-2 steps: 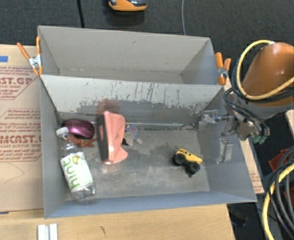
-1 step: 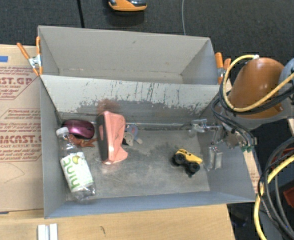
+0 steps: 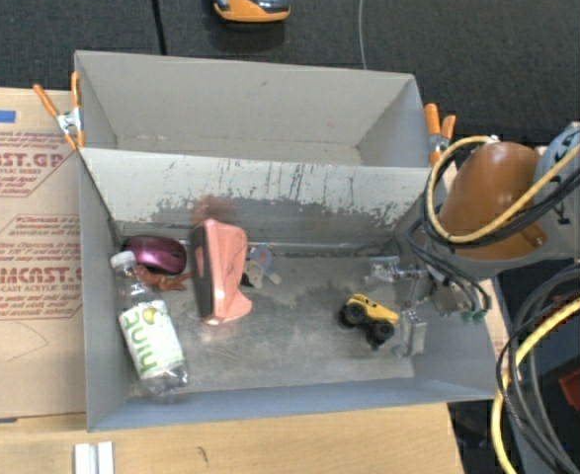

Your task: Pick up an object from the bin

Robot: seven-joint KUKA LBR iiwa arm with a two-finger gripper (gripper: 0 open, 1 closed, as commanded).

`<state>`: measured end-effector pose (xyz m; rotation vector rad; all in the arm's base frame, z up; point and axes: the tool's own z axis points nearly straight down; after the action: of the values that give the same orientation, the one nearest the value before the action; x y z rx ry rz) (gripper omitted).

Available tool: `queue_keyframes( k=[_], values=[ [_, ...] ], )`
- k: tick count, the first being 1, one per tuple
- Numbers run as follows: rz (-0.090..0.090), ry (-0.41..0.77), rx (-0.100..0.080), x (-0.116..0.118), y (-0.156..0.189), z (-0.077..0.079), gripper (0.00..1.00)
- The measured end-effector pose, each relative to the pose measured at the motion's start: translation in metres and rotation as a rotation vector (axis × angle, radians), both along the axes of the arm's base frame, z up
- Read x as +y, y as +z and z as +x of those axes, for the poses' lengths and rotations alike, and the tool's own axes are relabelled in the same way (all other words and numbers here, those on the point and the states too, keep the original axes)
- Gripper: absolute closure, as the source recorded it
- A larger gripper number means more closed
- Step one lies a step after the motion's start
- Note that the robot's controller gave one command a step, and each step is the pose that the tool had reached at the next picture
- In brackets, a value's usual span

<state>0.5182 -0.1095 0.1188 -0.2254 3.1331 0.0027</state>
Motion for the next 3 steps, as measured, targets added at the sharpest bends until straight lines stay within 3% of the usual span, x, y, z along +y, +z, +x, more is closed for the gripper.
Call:
queue_keyframes(
  k=[1,2,3],
  values=[
    [-0.003,0.135,-0.005,-0.0004,-0.0360,0.0055,1.00],
    [-0.002,0.135,-0.002,-0.0003,-0.0371,0.0046,0.00],
    [-0.002,0.135,-0.003,-0.0003,-0.0370,0.0048,0.00]
  ],
)
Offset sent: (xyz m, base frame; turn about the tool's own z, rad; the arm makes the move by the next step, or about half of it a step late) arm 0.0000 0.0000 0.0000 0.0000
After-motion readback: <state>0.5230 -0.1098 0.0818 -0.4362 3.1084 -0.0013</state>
